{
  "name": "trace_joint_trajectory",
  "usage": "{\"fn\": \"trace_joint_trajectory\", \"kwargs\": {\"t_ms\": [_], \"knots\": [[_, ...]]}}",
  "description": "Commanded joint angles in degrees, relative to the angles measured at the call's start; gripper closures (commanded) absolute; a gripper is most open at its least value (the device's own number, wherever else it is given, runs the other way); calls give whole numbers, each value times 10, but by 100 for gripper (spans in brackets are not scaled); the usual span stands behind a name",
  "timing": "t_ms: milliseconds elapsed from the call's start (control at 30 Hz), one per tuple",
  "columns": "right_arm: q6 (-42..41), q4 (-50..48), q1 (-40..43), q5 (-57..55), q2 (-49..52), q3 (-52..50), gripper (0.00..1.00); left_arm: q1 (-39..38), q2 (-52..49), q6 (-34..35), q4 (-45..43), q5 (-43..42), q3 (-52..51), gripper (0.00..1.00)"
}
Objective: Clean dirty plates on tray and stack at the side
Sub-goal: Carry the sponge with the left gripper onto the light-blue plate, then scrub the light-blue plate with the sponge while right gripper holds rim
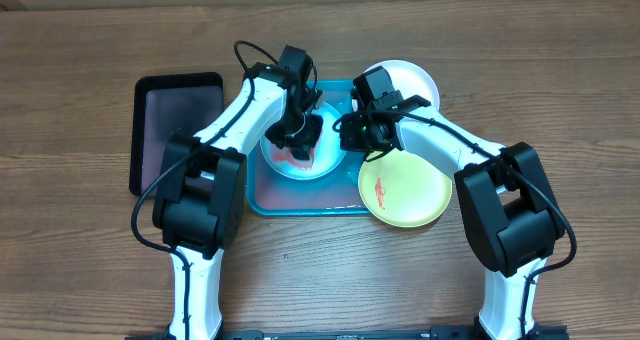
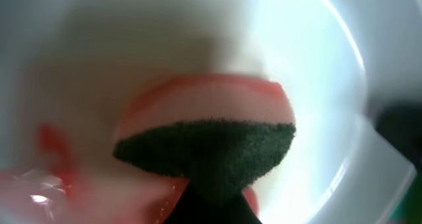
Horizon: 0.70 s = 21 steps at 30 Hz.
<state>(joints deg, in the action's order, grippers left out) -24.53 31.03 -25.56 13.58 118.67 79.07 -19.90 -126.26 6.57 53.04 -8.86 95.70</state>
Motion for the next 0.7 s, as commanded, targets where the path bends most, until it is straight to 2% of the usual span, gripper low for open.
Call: {"fn": "trace_joint_trajectory", "kwargs": {"t_ms": [0, 100, 233, 300, 433, 500, 567, 667], "knots": [[3, 5, -3, 10, 4, 15, 96, 5, 3, 144, -23, 186, 2, 96], [3, 6, -3, 10, 4, 15, 96, 4, 3, 174, -12, 263, 5, 96], [3, 5, -3, 10, 4, 15, 96, 3, 3, 159, 47, 246, 5, 96], [2, 5, -3, 10, 4, 15, 96, 3, 3, 112, 80, 187, 5, 96], [2, 4, -3, 10, 4, 15, 96, 4, 3, -93, 125, -9, 5, 96], [2, 4, -3, 10, 4, 15, 96, 4, 3, -171, 138, -88, 5, 96], [2, 4, -3, 11, 4, 15, 96, 4, 3, -194, 130, -125, 5, 96], [2, 6, -3, 11, 4, 15, 96, 4, 3, -176, 84, -129, 5, 96]]}}
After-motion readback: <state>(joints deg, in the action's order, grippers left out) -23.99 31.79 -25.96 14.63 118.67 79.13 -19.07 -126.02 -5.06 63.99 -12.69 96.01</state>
